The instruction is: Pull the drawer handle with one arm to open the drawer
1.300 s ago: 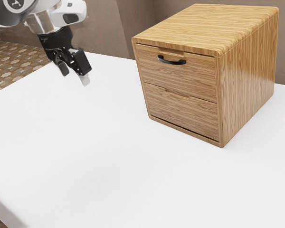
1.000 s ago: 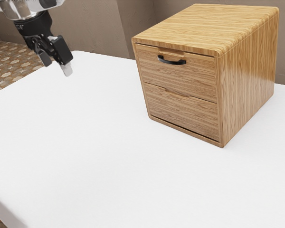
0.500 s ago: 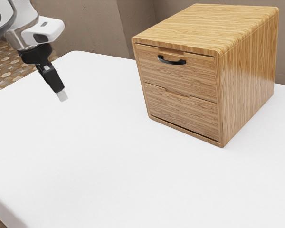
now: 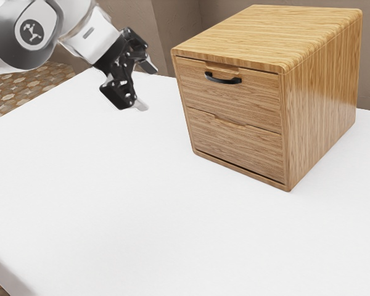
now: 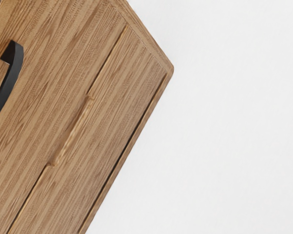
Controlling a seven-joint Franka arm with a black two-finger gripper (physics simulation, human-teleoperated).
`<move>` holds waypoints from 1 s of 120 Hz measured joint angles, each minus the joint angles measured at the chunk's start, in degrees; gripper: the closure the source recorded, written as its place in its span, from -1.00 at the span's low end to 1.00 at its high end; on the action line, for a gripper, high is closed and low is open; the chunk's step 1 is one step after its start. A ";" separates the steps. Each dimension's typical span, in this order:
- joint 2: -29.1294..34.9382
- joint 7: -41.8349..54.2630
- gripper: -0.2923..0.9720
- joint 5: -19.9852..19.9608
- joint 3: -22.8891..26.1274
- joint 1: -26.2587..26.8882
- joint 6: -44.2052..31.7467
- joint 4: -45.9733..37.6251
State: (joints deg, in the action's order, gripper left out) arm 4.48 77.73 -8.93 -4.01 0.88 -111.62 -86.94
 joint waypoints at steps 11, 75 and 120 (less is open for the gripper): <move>-0.16 5.98 -0.54 -0.01 0.77 1.63 -2.37 -0.73; -3.78 26.66 -0.54 6.32 2.60 -0.07 -6.43 0.65; -12.99 33.04 -0.54 2.20 -1.47 0.07 -7.46 8.08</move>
State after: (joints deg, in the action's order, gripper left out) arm -8.51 110.77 -6.73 -5.48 0.95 -119.08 -78.86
